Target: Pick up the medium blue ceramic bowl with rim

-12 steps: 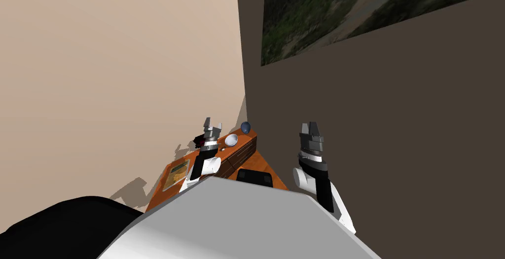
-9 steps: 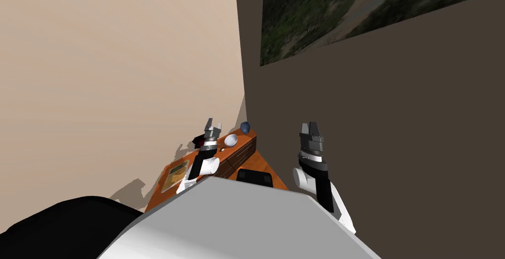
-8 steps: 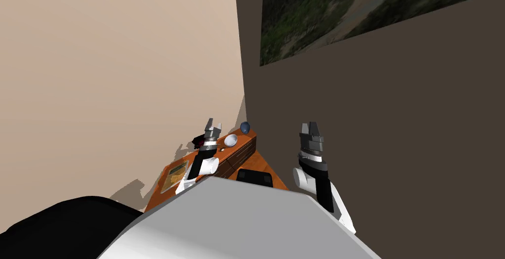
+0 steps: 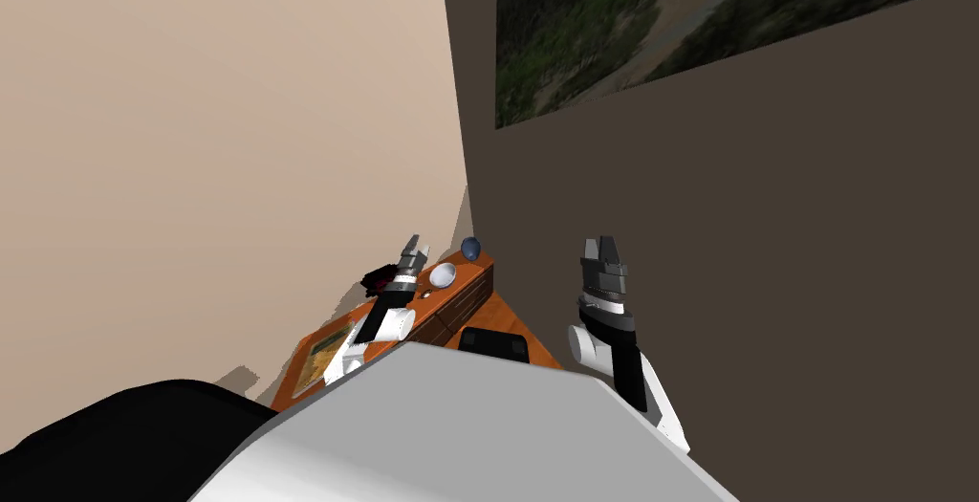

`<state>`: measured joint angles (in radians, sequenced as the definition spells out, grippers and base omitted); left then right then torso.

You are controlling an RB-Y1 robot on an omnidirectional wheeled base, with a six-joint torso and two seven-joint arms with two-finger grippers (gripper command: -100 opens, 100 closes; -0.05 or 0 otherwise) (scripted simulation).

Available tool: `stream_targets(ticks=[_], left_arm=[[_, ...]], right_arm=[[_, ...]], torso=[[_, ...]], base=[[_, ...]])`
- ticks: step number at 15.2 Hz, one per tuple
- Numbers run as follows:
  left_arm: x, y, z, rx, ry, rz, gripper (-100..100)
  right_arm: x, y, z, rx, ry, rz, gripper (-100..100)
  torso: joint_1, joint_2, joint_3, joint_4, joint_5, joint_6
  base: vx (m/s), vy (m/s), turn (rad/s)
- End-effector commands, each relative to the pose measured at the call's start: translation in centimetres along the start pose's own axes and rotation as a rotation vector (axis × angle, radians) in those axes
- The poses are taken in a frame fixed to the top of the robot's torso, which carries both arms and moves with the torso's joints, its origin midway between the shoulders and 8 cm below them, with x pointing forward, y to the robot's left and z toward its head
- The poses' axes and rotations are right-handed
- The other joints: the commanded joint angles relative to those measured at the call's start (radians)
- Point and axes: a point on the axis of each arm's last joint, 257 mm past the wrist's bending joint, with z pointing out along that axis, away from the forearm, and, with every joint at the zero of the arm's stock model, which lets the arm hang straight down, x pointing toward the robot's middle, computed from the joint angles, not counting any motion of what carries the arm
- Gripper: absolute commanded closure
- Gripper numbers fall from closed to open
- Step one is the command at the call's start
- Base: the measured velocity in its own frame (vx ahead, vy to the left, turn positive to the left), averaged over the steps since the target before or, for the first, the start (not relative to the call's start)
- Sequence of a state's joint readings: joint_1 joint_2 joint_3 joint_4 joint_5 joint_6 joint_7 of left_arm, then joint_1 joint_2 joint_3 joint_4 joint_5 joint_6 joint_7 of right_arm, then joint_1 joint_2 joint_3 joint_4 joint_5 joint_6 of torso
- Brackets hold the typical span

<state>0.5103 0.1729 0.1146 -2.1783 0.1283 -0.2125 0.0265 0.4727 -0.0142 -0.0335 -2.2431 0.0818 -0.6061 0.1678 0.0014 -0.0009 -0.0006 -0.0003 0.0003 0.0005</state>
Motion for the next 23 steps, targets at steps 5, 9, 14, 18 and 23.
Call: stream_targets(ticks=[5,9,14,18,23], left_arm=[[-2.0,4.6,-0.7,-0.157,-0.009,0.041,-100],[-3.7,7.6,-1.7,-0.257,-0.027,0.061,-100],[-5.5,11.2,-3.3,-0.389,-0.053,0.075,-100],[-7.5,14.1,-5.2,-0.496,-0.085,0.083,-100],[-9.4,17.2,-7.7,-0.623,-0.122,0.083,-100]], right_arm=[[0.0,0.0,0.0,0.0,0.0,0.0,0],[0.0,0.0,0.0,0.0,0.0,0.0,0],[0.0,0.0,0.0,0.0,0.0,0.0,0],[0.0,0.0,0.0,0.0,0.0,0.0,0],[0.0,0.0,0.0,0.0,0.0,0.0,0]], torso=[[0.0,0.0,0.0,0.0,0.0,0.0],[-0.001,0.0,0.0,0.0,0.0,0.0],[0.0,0.0,0.0,0.0,0.0,0.0],[0.0,0.0,0.0,0.0,0.0,0.0],[0.0,0.0,0.0,0.0,0.0,0.0]], base=[[0.011,0.012,-0.109],[0.01,0.008,-0.095],[0.013,0.014,-0.128],[0.011,0.011,-0.093],[0.014,0.013,-0.121]])
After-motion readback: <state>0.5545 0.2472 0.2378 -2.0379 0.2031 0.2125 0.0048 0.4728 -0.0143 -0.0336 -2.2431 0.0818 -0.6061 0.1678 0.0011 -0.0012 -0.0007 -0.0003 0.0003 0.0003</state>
